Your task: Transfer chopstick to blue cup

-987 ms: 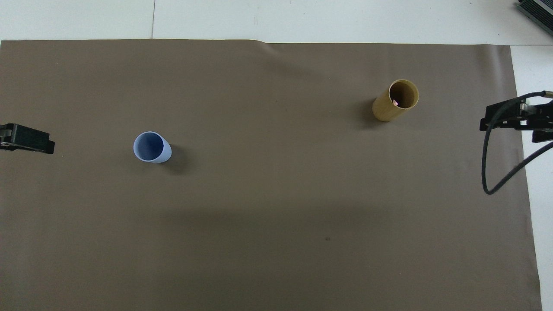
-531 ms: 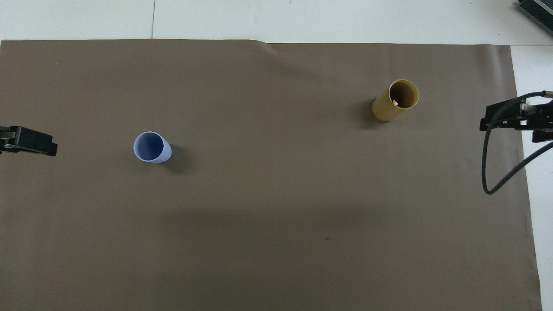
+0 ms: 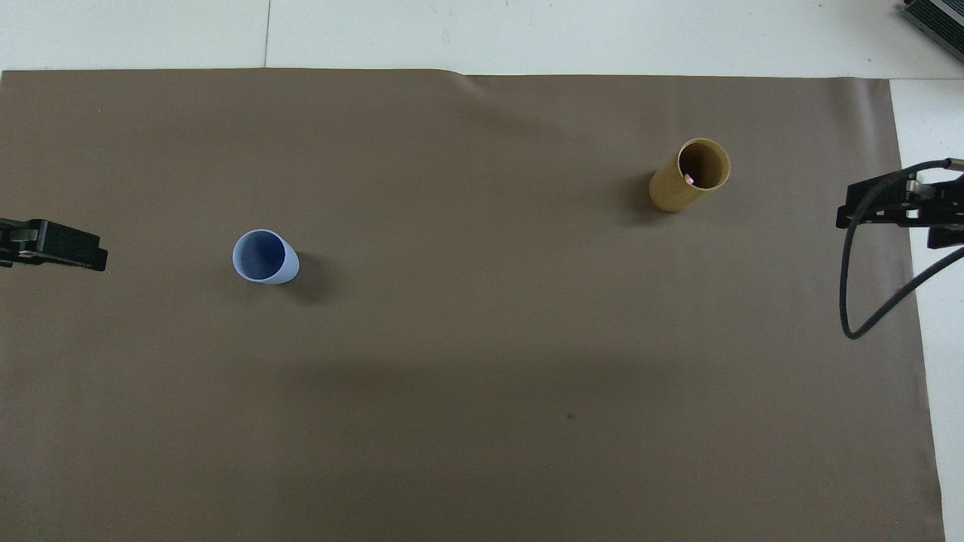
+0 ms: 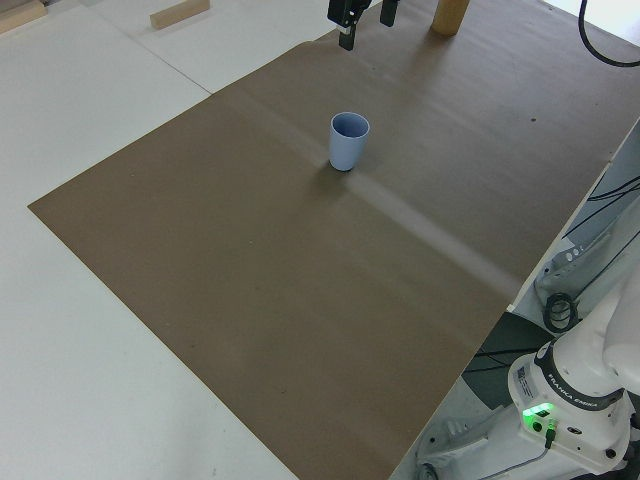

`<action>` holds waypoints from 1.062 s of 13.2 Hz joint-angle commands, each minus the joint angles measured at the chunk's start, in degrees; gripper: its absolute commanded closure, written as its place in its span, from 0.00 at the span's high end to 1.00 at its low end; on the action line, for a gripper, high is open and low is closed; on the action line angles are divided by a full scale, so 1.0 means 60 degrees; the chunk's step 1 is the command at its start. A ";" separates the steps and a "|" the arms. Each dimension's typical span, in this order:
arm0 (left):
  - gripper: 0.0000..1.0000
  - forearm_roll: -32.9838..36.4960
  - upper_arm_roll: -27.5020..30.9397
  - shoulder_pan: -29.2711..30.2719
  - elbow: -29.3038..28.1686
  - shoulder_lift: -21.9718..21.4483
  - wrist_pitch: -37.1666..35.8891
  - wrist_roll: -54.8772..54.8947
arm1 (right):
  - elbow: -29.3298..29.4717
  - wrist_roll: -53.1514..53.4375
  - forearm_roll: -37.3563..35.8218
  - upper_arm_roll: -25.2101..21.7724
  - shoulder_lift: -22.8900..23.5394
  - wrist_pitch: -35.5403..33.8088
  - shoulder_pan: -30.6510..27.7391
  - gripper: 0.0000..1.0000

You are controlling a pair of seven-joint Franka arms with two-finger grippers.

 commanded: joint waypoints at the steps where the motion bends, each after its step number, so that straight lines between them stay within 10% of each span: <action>1: 1.00 -0.0009 -0.0056 0.0026 -0.0300 -0.0227 0.0227 0.0017 | -0.0154 -0.0199 0.0062 0.0080 -0.0139 0.0000 -0.0132 1.00; 8: 1.00 0.0020 -0.0041 -0.0106 -0.0563 -0.0198 0.0561 0.0061 | -0.0154 -0.0199 0.0062 0.0080 -0.0138 0.0000 -0.0132 1.00; 14: 1.00 0.0005 -0.0056 -0.0135 -0.2464 0.0167 0.3413 -0.0860 | -0.0154 -0.0199 0.0062 0.0080 -0.0138 0.0000 -0.0132 1.00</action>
